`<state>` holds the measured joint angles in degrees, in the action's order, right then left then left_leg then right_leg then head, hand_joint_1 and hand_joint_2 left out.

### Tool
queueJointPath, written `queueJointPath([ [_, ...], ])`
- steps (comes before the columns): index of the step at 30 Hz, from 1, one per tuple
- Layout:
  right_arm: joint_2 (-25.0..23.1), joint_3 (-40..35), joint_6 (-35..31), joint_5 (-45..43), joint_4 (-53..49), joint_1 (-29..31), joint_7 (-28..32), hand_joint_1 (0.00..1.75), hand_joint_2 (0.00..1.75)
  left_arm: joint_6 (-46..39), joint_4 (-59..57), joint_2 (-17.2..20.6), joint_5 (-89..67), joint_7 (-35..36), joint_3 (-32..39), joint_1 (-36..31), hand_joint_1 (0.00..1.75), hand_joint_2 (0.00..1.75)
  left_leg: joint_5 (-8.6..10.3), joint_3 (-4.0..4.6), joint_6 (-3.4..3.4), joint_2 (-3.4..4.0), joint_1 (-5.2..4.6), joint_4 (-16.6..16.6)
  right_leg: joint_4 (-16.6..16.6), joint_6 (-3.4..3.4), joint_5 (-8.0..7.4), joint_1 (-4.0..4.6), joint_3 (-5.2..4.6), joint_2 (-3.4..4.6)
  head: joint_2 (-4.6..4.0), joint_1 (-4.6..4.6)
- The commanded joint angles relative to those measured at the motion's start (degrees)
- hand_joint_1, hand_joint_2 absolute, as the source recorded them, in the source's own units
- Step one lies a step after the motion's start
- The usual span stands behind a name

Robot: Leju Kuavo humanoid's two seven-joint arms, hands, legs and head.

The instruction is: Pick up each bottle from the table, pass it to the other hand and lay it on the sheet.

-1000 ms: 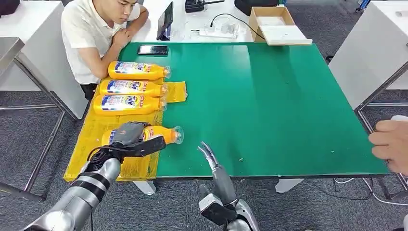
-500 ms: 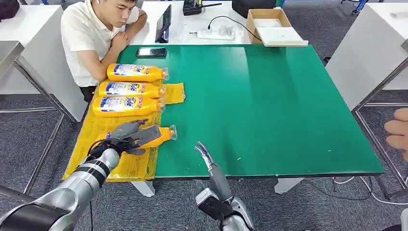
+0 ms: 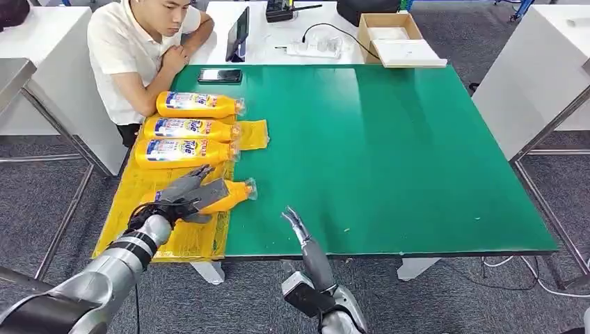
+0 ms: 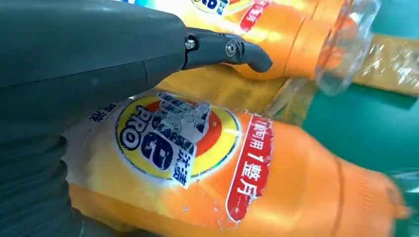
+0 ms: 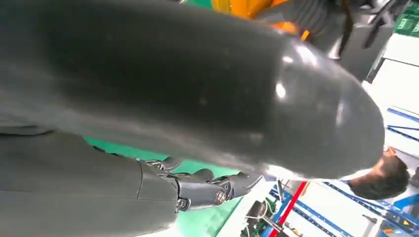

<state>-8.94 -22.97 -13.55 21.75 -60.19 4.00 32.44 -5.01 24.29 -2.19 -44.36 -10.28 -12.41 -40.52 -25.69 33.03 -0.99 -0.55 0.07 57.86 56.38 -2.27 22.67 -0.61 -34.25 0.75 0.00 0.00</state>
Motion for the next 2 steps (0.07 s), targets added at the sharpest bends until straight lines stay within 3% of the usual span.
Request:
queueJointPath([
  [1,1.08,1.08,-1.11,-0.23,2.63,-0.43,0.21,0.0,0.0,-2.28,16.76,-3.47,13.62,-10.12,5.21,10.36,0.0,1.75,0.0,-0.05,0.02,-0.03,0.0,-0.08,-0.11,0.03,0.02,0.01,0.08,-0.11,-0.02,0.0],
  [2,1.25,0.89,-1.21,-0.39,2.47,-0.7,0.25,0.0,0.0,0.14,21.69,-3.03,17.43,-10.25,4.05,12.55,0.0,1.75,0.0,0.0,0.03,-0.1,0.01,-0.08,-0.12,0.04,0.03,0.03,0.06,-0.17,0.0,-0.02],
])
